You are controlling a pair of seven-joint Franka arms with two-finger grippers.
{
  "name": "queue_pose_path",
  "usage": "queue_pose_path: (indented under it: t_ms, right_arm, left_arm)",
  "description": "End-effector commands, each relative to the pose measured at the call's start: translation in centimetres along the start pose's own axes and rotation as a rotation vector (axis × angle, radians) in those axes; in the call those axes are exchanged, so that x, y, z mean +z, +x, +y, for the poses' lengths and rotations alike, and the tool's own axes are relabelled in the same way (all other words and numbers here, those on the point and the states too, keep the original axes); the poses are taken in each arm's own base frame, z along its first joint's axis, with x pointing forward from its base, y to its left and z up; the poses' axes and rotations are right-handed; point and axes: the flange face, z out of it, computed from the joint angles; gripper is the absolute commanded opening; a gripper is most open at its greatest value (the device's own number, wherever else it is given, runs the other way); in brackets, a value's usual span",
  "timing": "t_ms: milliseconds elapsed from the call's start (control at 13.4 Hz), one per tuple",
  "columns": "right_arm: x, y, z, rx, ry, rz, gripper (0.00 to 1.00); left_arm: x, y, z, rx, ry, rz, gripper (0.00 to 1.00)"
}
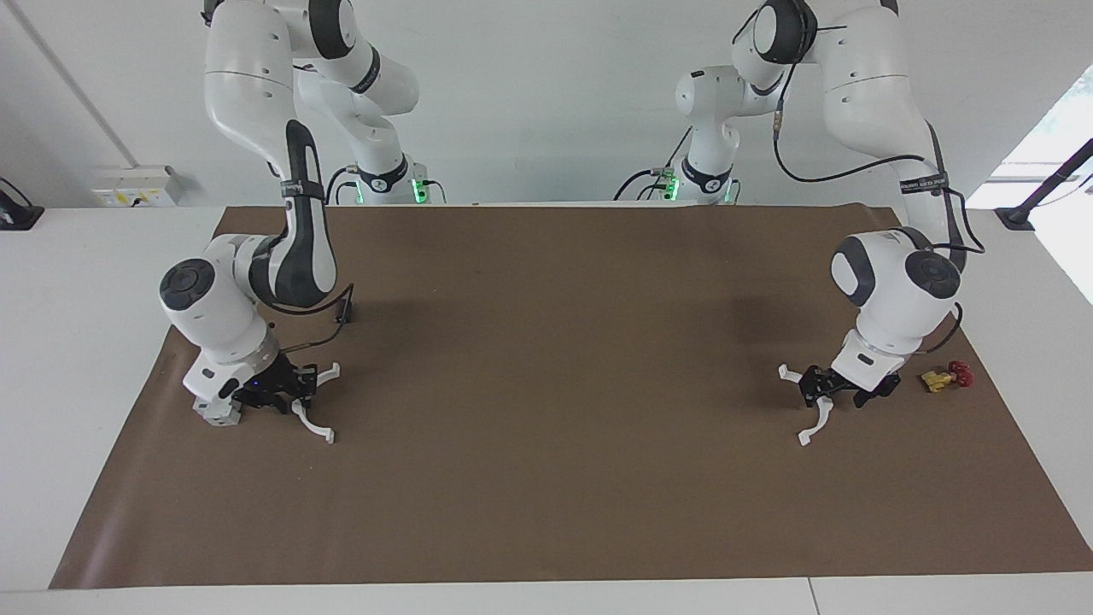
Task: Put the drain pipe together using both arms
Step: 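Grasp the white clamp halves with the left and right grippers, then lift the clamp halves and carry them toward each other mid-table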
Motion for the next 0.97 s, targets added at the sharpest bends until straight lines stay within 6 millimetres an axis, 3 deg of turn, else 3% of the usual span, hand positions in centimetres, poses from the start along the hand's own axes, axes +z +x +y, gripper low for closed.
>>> queue_pose_path:
  t_ms: [0,75,150,224,299,374,524,673,823,898]
  right_arm:
    - [-0.3,-0.3,-0.7,-0.007,0.022,0.022,0.07]
    - [-0.3,-0.3,-0.8,-0.004,0.025,0.022,0.0]
    - [-0.7,0.1,-1.2,-0.01,0.031,0.021,0.0]
    - [-2.0,1.3,-2.1,-0.02,0.041,0.03,0.0]
    - [-4.1,3.1,-3.7,-0.009,0.058,0.029,0.0]
    - [-5.8,5.2,-7.0,0.009,0.064,0.013,0.0]
    - [-7.5,8.1,-15.4,0.077,0.062,-0.004,0.0]
    - [-7.2,8.7,-25.5,0.075,0.037,0.005,0.0]
    - [-6.9,9.4,-31.5,0.116,0.038,0.016,0.0]
    - [-6.1,9.6,-33.5,0.126,0.039,0.015,0.0]
  left_arm:
    - [0.5,-0.7,0.0,0.013,0.0,0.018,0.89]
    - [0.2,-0.5,0.0,0.01,0.001,0.021,0.75]
    - [0.3,-0.6,0.0,0.005,0.0,0.017,0.39]
    - [0.2,-0.5,0.0,-0.002,0.0,0.02,0.11]
    - [0.2,-0.5,0.2,-0.013,-0.004,0.018,0.0]
    - [0.2,-0.5,0.3,-0.013,-0.005,0.016,0.0]
    - [-0.2,-0.6,0.5,-0.01,-0.006,0.01,0.0]
    - [-1.2,-0.6,0.3,-0.012,-0.005,0.012,0.0]
    - [-2.6,-0.6,0.2,-0.015,-0.003,0.017,0.0]
    - [-3.4,-0.7,-0.1,-0.02,-0.002,0.016,0.0]
